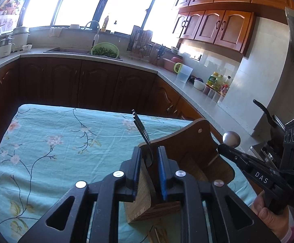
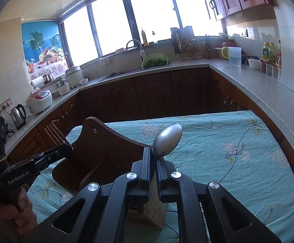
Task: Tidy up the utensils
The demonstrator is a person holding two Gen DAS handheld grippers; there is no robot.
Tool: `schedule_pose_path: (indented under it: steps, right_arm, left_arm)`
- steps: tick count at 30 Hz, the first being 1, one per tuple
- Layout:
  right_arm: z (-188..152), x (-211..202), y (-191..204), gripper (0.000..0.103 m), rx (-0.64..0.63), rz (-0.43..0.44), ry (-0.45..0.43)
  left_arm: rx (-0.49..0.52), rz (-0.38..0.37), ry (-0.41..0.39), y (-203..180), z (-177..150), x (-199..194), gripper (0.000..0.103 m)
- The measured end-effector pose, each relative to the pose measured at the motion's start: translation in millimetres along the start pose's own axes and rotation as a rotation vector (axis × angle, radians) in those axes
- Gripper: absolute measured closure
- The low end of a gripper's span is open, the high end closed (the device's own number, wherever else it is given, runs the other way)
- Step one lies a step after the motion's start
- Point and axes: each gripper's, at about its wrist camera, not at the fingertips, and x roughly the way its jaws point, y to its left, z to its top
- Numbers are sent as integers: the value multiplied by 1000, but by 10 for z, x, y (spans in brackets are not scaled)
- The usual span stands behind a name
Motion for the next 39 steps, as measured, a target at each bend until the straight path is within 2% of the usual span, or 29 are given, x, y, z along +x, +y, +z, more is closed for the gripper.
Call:
schedule_pose_path:
  steps: [2, 3, 5, 9, 11, 14, 18, 21, 28, 35, 39]
  right_arm:
    - [10, -48, -33, 93, 15, -8, -12]
    - [9, -81, -56, 86, 28, -8, -19]
    - [12, -142, -115, 62, 59, -5, -30]
    - [-13, -309, -238, 45, 121, 4, -60]
    - [-42, -415, -284, 27, 150, 14, -80]
    - [-133, -609, -328, 8, 187, 26, -110]
    - [-290, -867, -370, 3, 230, 33, -130]
    - [-454, -1054, -379, 3, 251, 24, -137]
    - [-838, -1446, -373, 3, 256, -59, -160]
    - [-1190, -1627, -402, 3, 287, -92, -121]
    - [-1390, -1628, -405, 3, 298, -97, -94]
  left_arm:
    - [1, 7, -13, 3, 12, -69, 72]
    - [3, 10, -17, 2, 18, -106, 67]
    - [5, 22, -24, 16, 3, -171, 56]
    - [-9, 40, -34, 61, -83, -331, 45]
    - [-23, 52, -43, 80, -151, -440, 39]
    - [-33, 74, -55, 95, -282, -617, 28]
    - [-58, 88, -45, 87, -498, -853, 22]
    - [-80, 87, -30, 51, -682, -1025, 21]
    - [-107, 99, -5, -2, -953, -1409, 20]
    - [-117, 122, 12, -13, -1189, -1713, 20]
    - [-109, 131, 40, -21, -1265, -1751, 20]
